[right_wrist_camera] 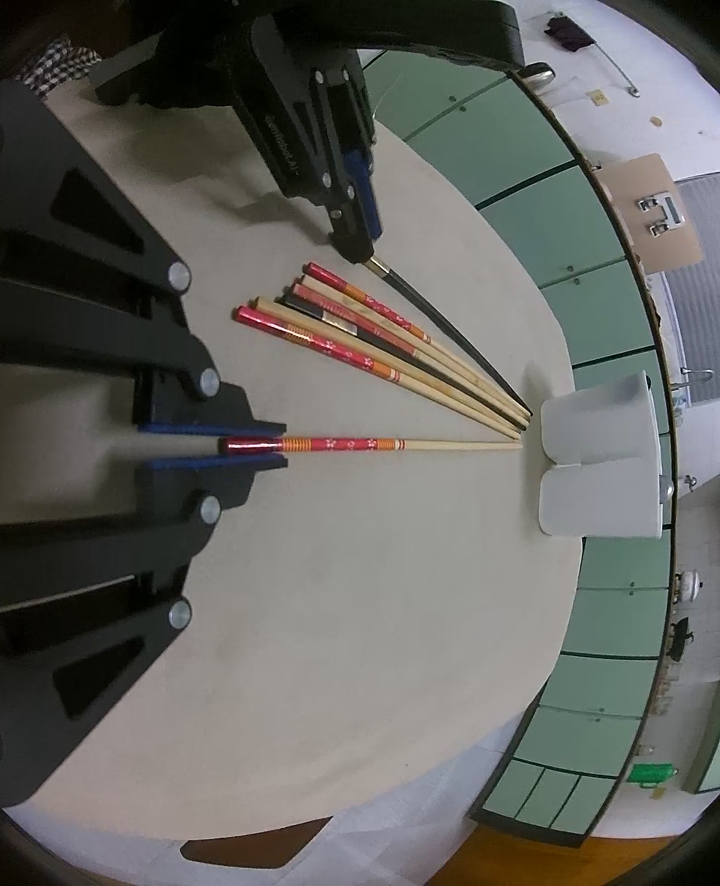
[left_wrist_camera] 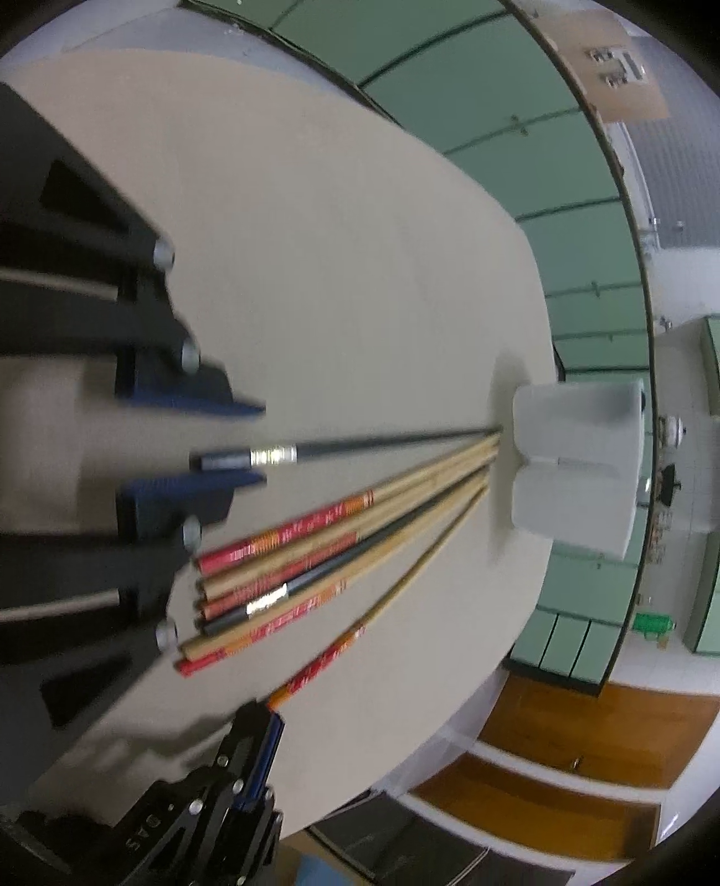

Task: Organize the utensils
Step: 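Grasp a black chopstick by its end with the left tool, then carry both chopsticks upright into the white holder and open both tools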

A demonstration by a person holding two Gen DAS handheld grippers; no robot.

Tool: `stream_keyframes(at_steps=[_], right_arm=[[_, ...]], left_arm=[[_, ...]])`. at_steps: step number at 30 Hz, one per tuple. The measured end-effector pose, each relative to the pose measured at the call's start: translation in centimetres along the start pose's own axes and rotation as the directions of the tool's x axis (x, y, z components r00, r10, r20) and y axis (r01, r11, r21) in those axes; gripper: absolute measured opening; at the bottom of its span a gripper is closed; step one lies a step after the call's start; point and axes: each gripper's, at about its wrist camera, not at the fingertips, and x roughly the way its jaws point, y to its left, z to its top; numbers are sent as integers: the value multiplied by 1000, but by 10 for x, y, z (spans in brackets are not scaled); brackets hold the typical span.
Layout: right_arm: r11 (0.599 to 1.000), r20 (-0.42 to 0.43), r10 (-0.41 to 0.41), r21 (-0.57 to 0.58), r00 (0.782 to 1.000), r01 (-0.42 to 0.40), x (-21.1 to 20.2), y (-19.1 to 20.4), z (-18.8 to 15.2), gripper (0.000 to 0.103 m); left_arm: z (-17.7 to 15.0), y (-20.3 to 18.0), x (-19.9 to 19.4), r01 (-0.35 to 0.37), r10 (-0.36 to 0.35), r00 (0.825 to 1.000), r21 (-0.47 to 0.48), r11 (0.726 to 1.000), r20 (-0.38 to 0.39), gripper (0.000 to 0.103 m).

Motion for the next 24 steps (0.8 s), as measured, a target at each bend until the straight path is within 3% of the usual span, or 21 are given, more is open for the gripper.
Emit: stream_keyframes(at_steps=[5, 12, 18, 24], right_arm=[[1000, 12, -4, 11, 1000, 4, -6, 0, 1, 5], [1000, 66, -5, 4, 998, 5, -35, -2, 16, 5], [1000, 122, -17, -24, 992, 20, -69, 0, 37, 5], [1000, 185, 16, -2, 983, -15, -101, -3, 59, 5]], left_arm=[[0, -1, -2, 1, -1, 1000, -14, 1000, 9, 7], [9, 5, -31, -2, 4, 997, -22, 1000, 80, 7], [31, 8, -74, -22, 23, 983, -4, 1000, 180, 7], [55, 9, -109, -15, 13, 965, 3, 1000, 263, 7]])
